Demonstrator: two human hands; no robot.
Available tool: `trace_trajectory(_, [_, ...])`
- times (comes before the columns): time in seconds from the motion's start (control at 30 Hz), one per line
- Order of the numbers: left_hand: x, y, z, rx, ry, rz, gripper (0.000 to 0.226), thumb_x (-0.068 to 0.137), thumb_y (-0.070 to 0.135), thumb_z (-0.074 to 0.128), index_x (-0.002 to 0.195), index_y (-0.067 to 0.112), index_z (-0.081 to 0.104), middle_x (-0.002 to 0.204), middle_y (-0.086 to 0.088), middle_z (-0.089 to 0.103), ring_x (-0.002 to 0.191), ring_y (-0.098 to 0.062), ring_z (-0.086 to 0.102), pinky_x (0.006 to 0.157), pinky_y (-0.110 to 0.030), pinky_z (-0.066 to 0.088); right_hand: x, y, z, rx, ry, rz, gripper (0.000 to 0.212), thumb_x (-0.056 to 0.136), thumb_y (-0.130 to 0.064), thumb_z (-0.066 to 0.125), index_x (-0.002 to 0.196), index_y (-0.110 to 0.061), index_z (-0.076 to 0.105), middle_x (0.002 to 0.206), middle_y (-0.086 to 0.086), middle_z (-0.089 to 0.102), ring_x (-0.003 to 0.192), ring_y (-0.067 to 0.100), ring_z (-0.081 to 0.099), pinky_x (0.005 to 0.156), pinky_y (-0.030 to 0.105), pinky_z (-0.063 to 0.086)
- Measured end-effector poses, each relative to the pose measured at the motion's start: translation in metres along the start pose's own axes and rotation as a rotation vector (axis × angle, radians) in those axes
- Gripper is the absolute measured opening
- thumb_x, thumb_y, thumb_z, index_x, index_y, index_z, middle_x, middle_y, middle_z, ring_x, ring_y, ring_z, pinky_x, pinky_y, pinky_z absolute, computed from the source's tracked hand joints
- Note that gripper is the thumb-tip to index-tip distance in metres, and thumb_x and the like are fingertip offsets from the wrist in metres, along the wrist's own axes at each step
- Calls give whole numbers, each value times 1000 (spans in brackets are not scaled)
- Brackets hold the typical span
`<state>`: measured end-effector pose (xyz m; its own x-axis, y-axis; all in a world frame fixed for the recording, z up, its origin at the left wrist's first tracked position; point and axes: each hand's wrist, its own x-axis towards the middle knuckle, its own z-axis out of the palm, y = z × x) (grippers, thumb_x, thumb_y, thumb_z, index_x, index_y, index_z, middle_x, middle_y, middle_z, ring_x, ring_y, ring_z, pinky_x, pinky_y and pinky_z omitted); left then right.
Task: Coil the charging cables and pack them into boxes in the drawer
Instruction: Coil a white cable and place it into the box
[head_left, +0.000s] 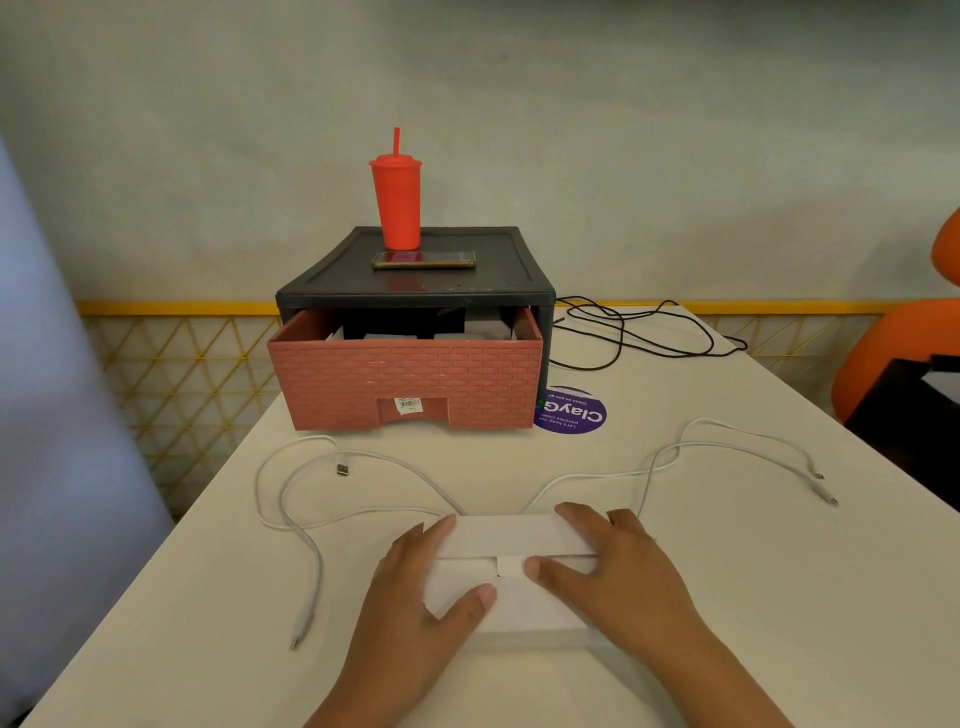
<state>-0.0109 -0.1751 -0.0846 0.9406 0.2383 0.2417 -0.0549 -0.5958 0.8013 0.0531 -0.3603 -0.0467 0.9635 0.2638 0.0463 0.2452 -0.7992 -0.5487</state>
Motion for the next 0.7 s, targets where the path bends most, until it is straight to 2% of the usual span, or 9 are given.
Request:
trace_trajectory(0.13, [-1, 1, 1, -1, 32, 21, 57, 53, 72, 48, 107, 58, 37, 120, 26, 40, 117, -3, 41, 94, -17, 31, -2, 8, 6, 108, 69, -52, 40, 75, -66, 46, 108, -45, 51, 106, -13, 46, 92, 9, 51, 66, 15, 38])
trace_trajectory(0.27, [-2, 3, 1, 17, 43, 38, 68, 52, 72, 50, 115, 54, 33, 121, 27, 38, 118, -3, 39, 97, -20, 30, -2, 13, 10, 187, 116, -99, 21, 77, -62, 54, 93, -50, 47, 103, -16, 47, 94, 9, 50, 68, 14, 37])
trace_trajectory(0.33, [-4, 3, -1, 20, 40, 52, 77, 51, 72, 51, 122, 51, 28, 125, 26, 35, 118, 0, 36, 97, -17, 28, -7, 16, 13, 249, 172, -133, 25, 70, -66, 49, 90, -53, 45, 105, -21, 47, 98, 6, 49, 74, 18, 40])
trace_trajectory(0.43, [-9, 4, -2, -19, 30, 92, 71, 49, 66, 59, 114, 48, 34, 119, 41, 28, 116, 9, 32, 90, -6, 27, -20, 22, 17, 396, 236, -121, 43, 62, -69, 45, 103, -55, 40, 112, -33, 44, 104, -4, 46, 81, 23, 44])
trace_trajectory(0.5, [-12, 6, -1, -50, 27, 94, 69, 47, 60, 62, 109, 42, 37, 115, 42, 28, 113, 12, 33, 86, -6, 31, -26, 24, 17, 471, 221, -108, 55, 60, -69, 50, 111, -55, 37, 116, -35, 41, 107, -8, 45, 83, 22, 44])
trace_trajectory(0.57, [-14, 11, 1, -79, 16, 95, 69, 46, 55, 65, 107, 40, 36, 113, 37, 32, 107, 15, 36, 80, -6, 32, -28, 24, 12, 571, 189, -49, 64, 55, -66, 58, 114, -51, 37, 116, -28, 46, 103, -4, 51, 81, 21, 46])
trace_trajectory(0.63, [-14, 16, 2, -84, -8, 104, 66, 50, 45, 70, 105, 39, 34, 115, 32, 34, 104, 20, 34, 77, 0, 31, -28, 28, 4, 654, 119, 13, 66, 52, -58, 66, 112, -50, 39, 107, -21, 55, 92, -2, 58, 72, 12, 45])
trace_trajectory(0.7, [-14, 19, 4, -49, -29, 119, 65, 50, 46, 69, 104, 40, 34, 119, 30, 34, 106, 23, 30, 79, 2, 29, -29, 35, -5, 697, 44, 26, 68, 49, -58, 69, 111, -50, 43, 99, -15, 63, 83, 0, 63, 67, 11, 46])
